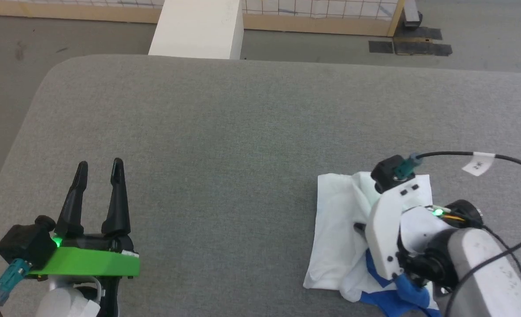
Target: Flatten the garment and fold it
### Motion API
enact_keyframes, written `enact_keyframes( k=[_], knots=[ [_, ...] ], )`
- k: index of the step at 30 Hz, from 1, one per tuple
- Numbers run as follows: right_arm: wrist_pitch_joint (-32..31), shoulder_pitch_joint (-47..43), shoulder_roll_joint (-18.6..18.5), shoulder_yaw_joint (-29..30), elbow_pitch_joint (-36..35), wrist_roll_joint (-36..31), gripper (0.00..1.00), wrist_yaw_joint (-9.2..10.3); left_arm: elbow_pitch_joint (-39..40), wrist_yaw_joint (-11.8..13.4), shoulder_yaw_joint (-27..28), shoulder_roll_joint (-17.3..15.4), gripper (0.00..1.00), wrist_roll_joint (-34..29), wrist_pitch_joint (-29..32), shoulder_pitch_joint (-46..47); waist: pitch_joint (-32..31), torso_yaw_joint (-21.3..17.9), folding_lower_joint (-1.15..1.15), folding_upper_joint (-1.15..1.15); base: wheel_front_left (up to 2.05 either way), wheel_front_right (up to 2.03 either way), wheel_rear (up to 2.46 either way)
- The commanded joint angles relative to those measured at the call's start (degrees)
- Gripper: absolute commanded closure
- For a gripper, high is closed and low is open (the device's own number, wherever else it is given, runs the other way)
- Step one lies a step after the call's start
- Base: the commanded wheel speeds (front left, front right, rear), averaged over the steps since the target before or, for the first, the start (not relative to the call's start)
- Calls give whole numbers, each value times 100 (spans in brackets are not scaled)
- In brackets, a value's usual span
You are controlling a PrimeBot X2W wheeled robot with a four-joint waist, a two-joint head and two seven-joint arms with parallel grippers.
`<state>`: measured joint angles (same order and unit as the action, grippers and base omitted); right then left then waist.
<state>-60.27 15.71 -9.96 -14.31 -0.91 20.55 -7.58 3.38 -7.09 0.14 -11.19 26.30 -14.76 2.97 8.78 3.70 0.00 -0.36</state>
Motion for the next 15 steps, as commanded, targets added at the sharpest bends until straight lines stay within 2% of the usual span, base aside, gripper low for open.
enact_keyframes(
  k=[1, 15],
  knots=[
    [101, 108, 74, -26, 169, -79, 100, 9, -8, -39, -11, -4, 0, 34, -24, 19, 40, 53, 0, 36, 0, 0, 0],
    [1170, 508, 623, -12, 1782, -574, 100, 9, 1, -39, -6, -19, 0, 50, -24, 69, 217, 82, 0, 36, 0, 0, 0]
  ],
)
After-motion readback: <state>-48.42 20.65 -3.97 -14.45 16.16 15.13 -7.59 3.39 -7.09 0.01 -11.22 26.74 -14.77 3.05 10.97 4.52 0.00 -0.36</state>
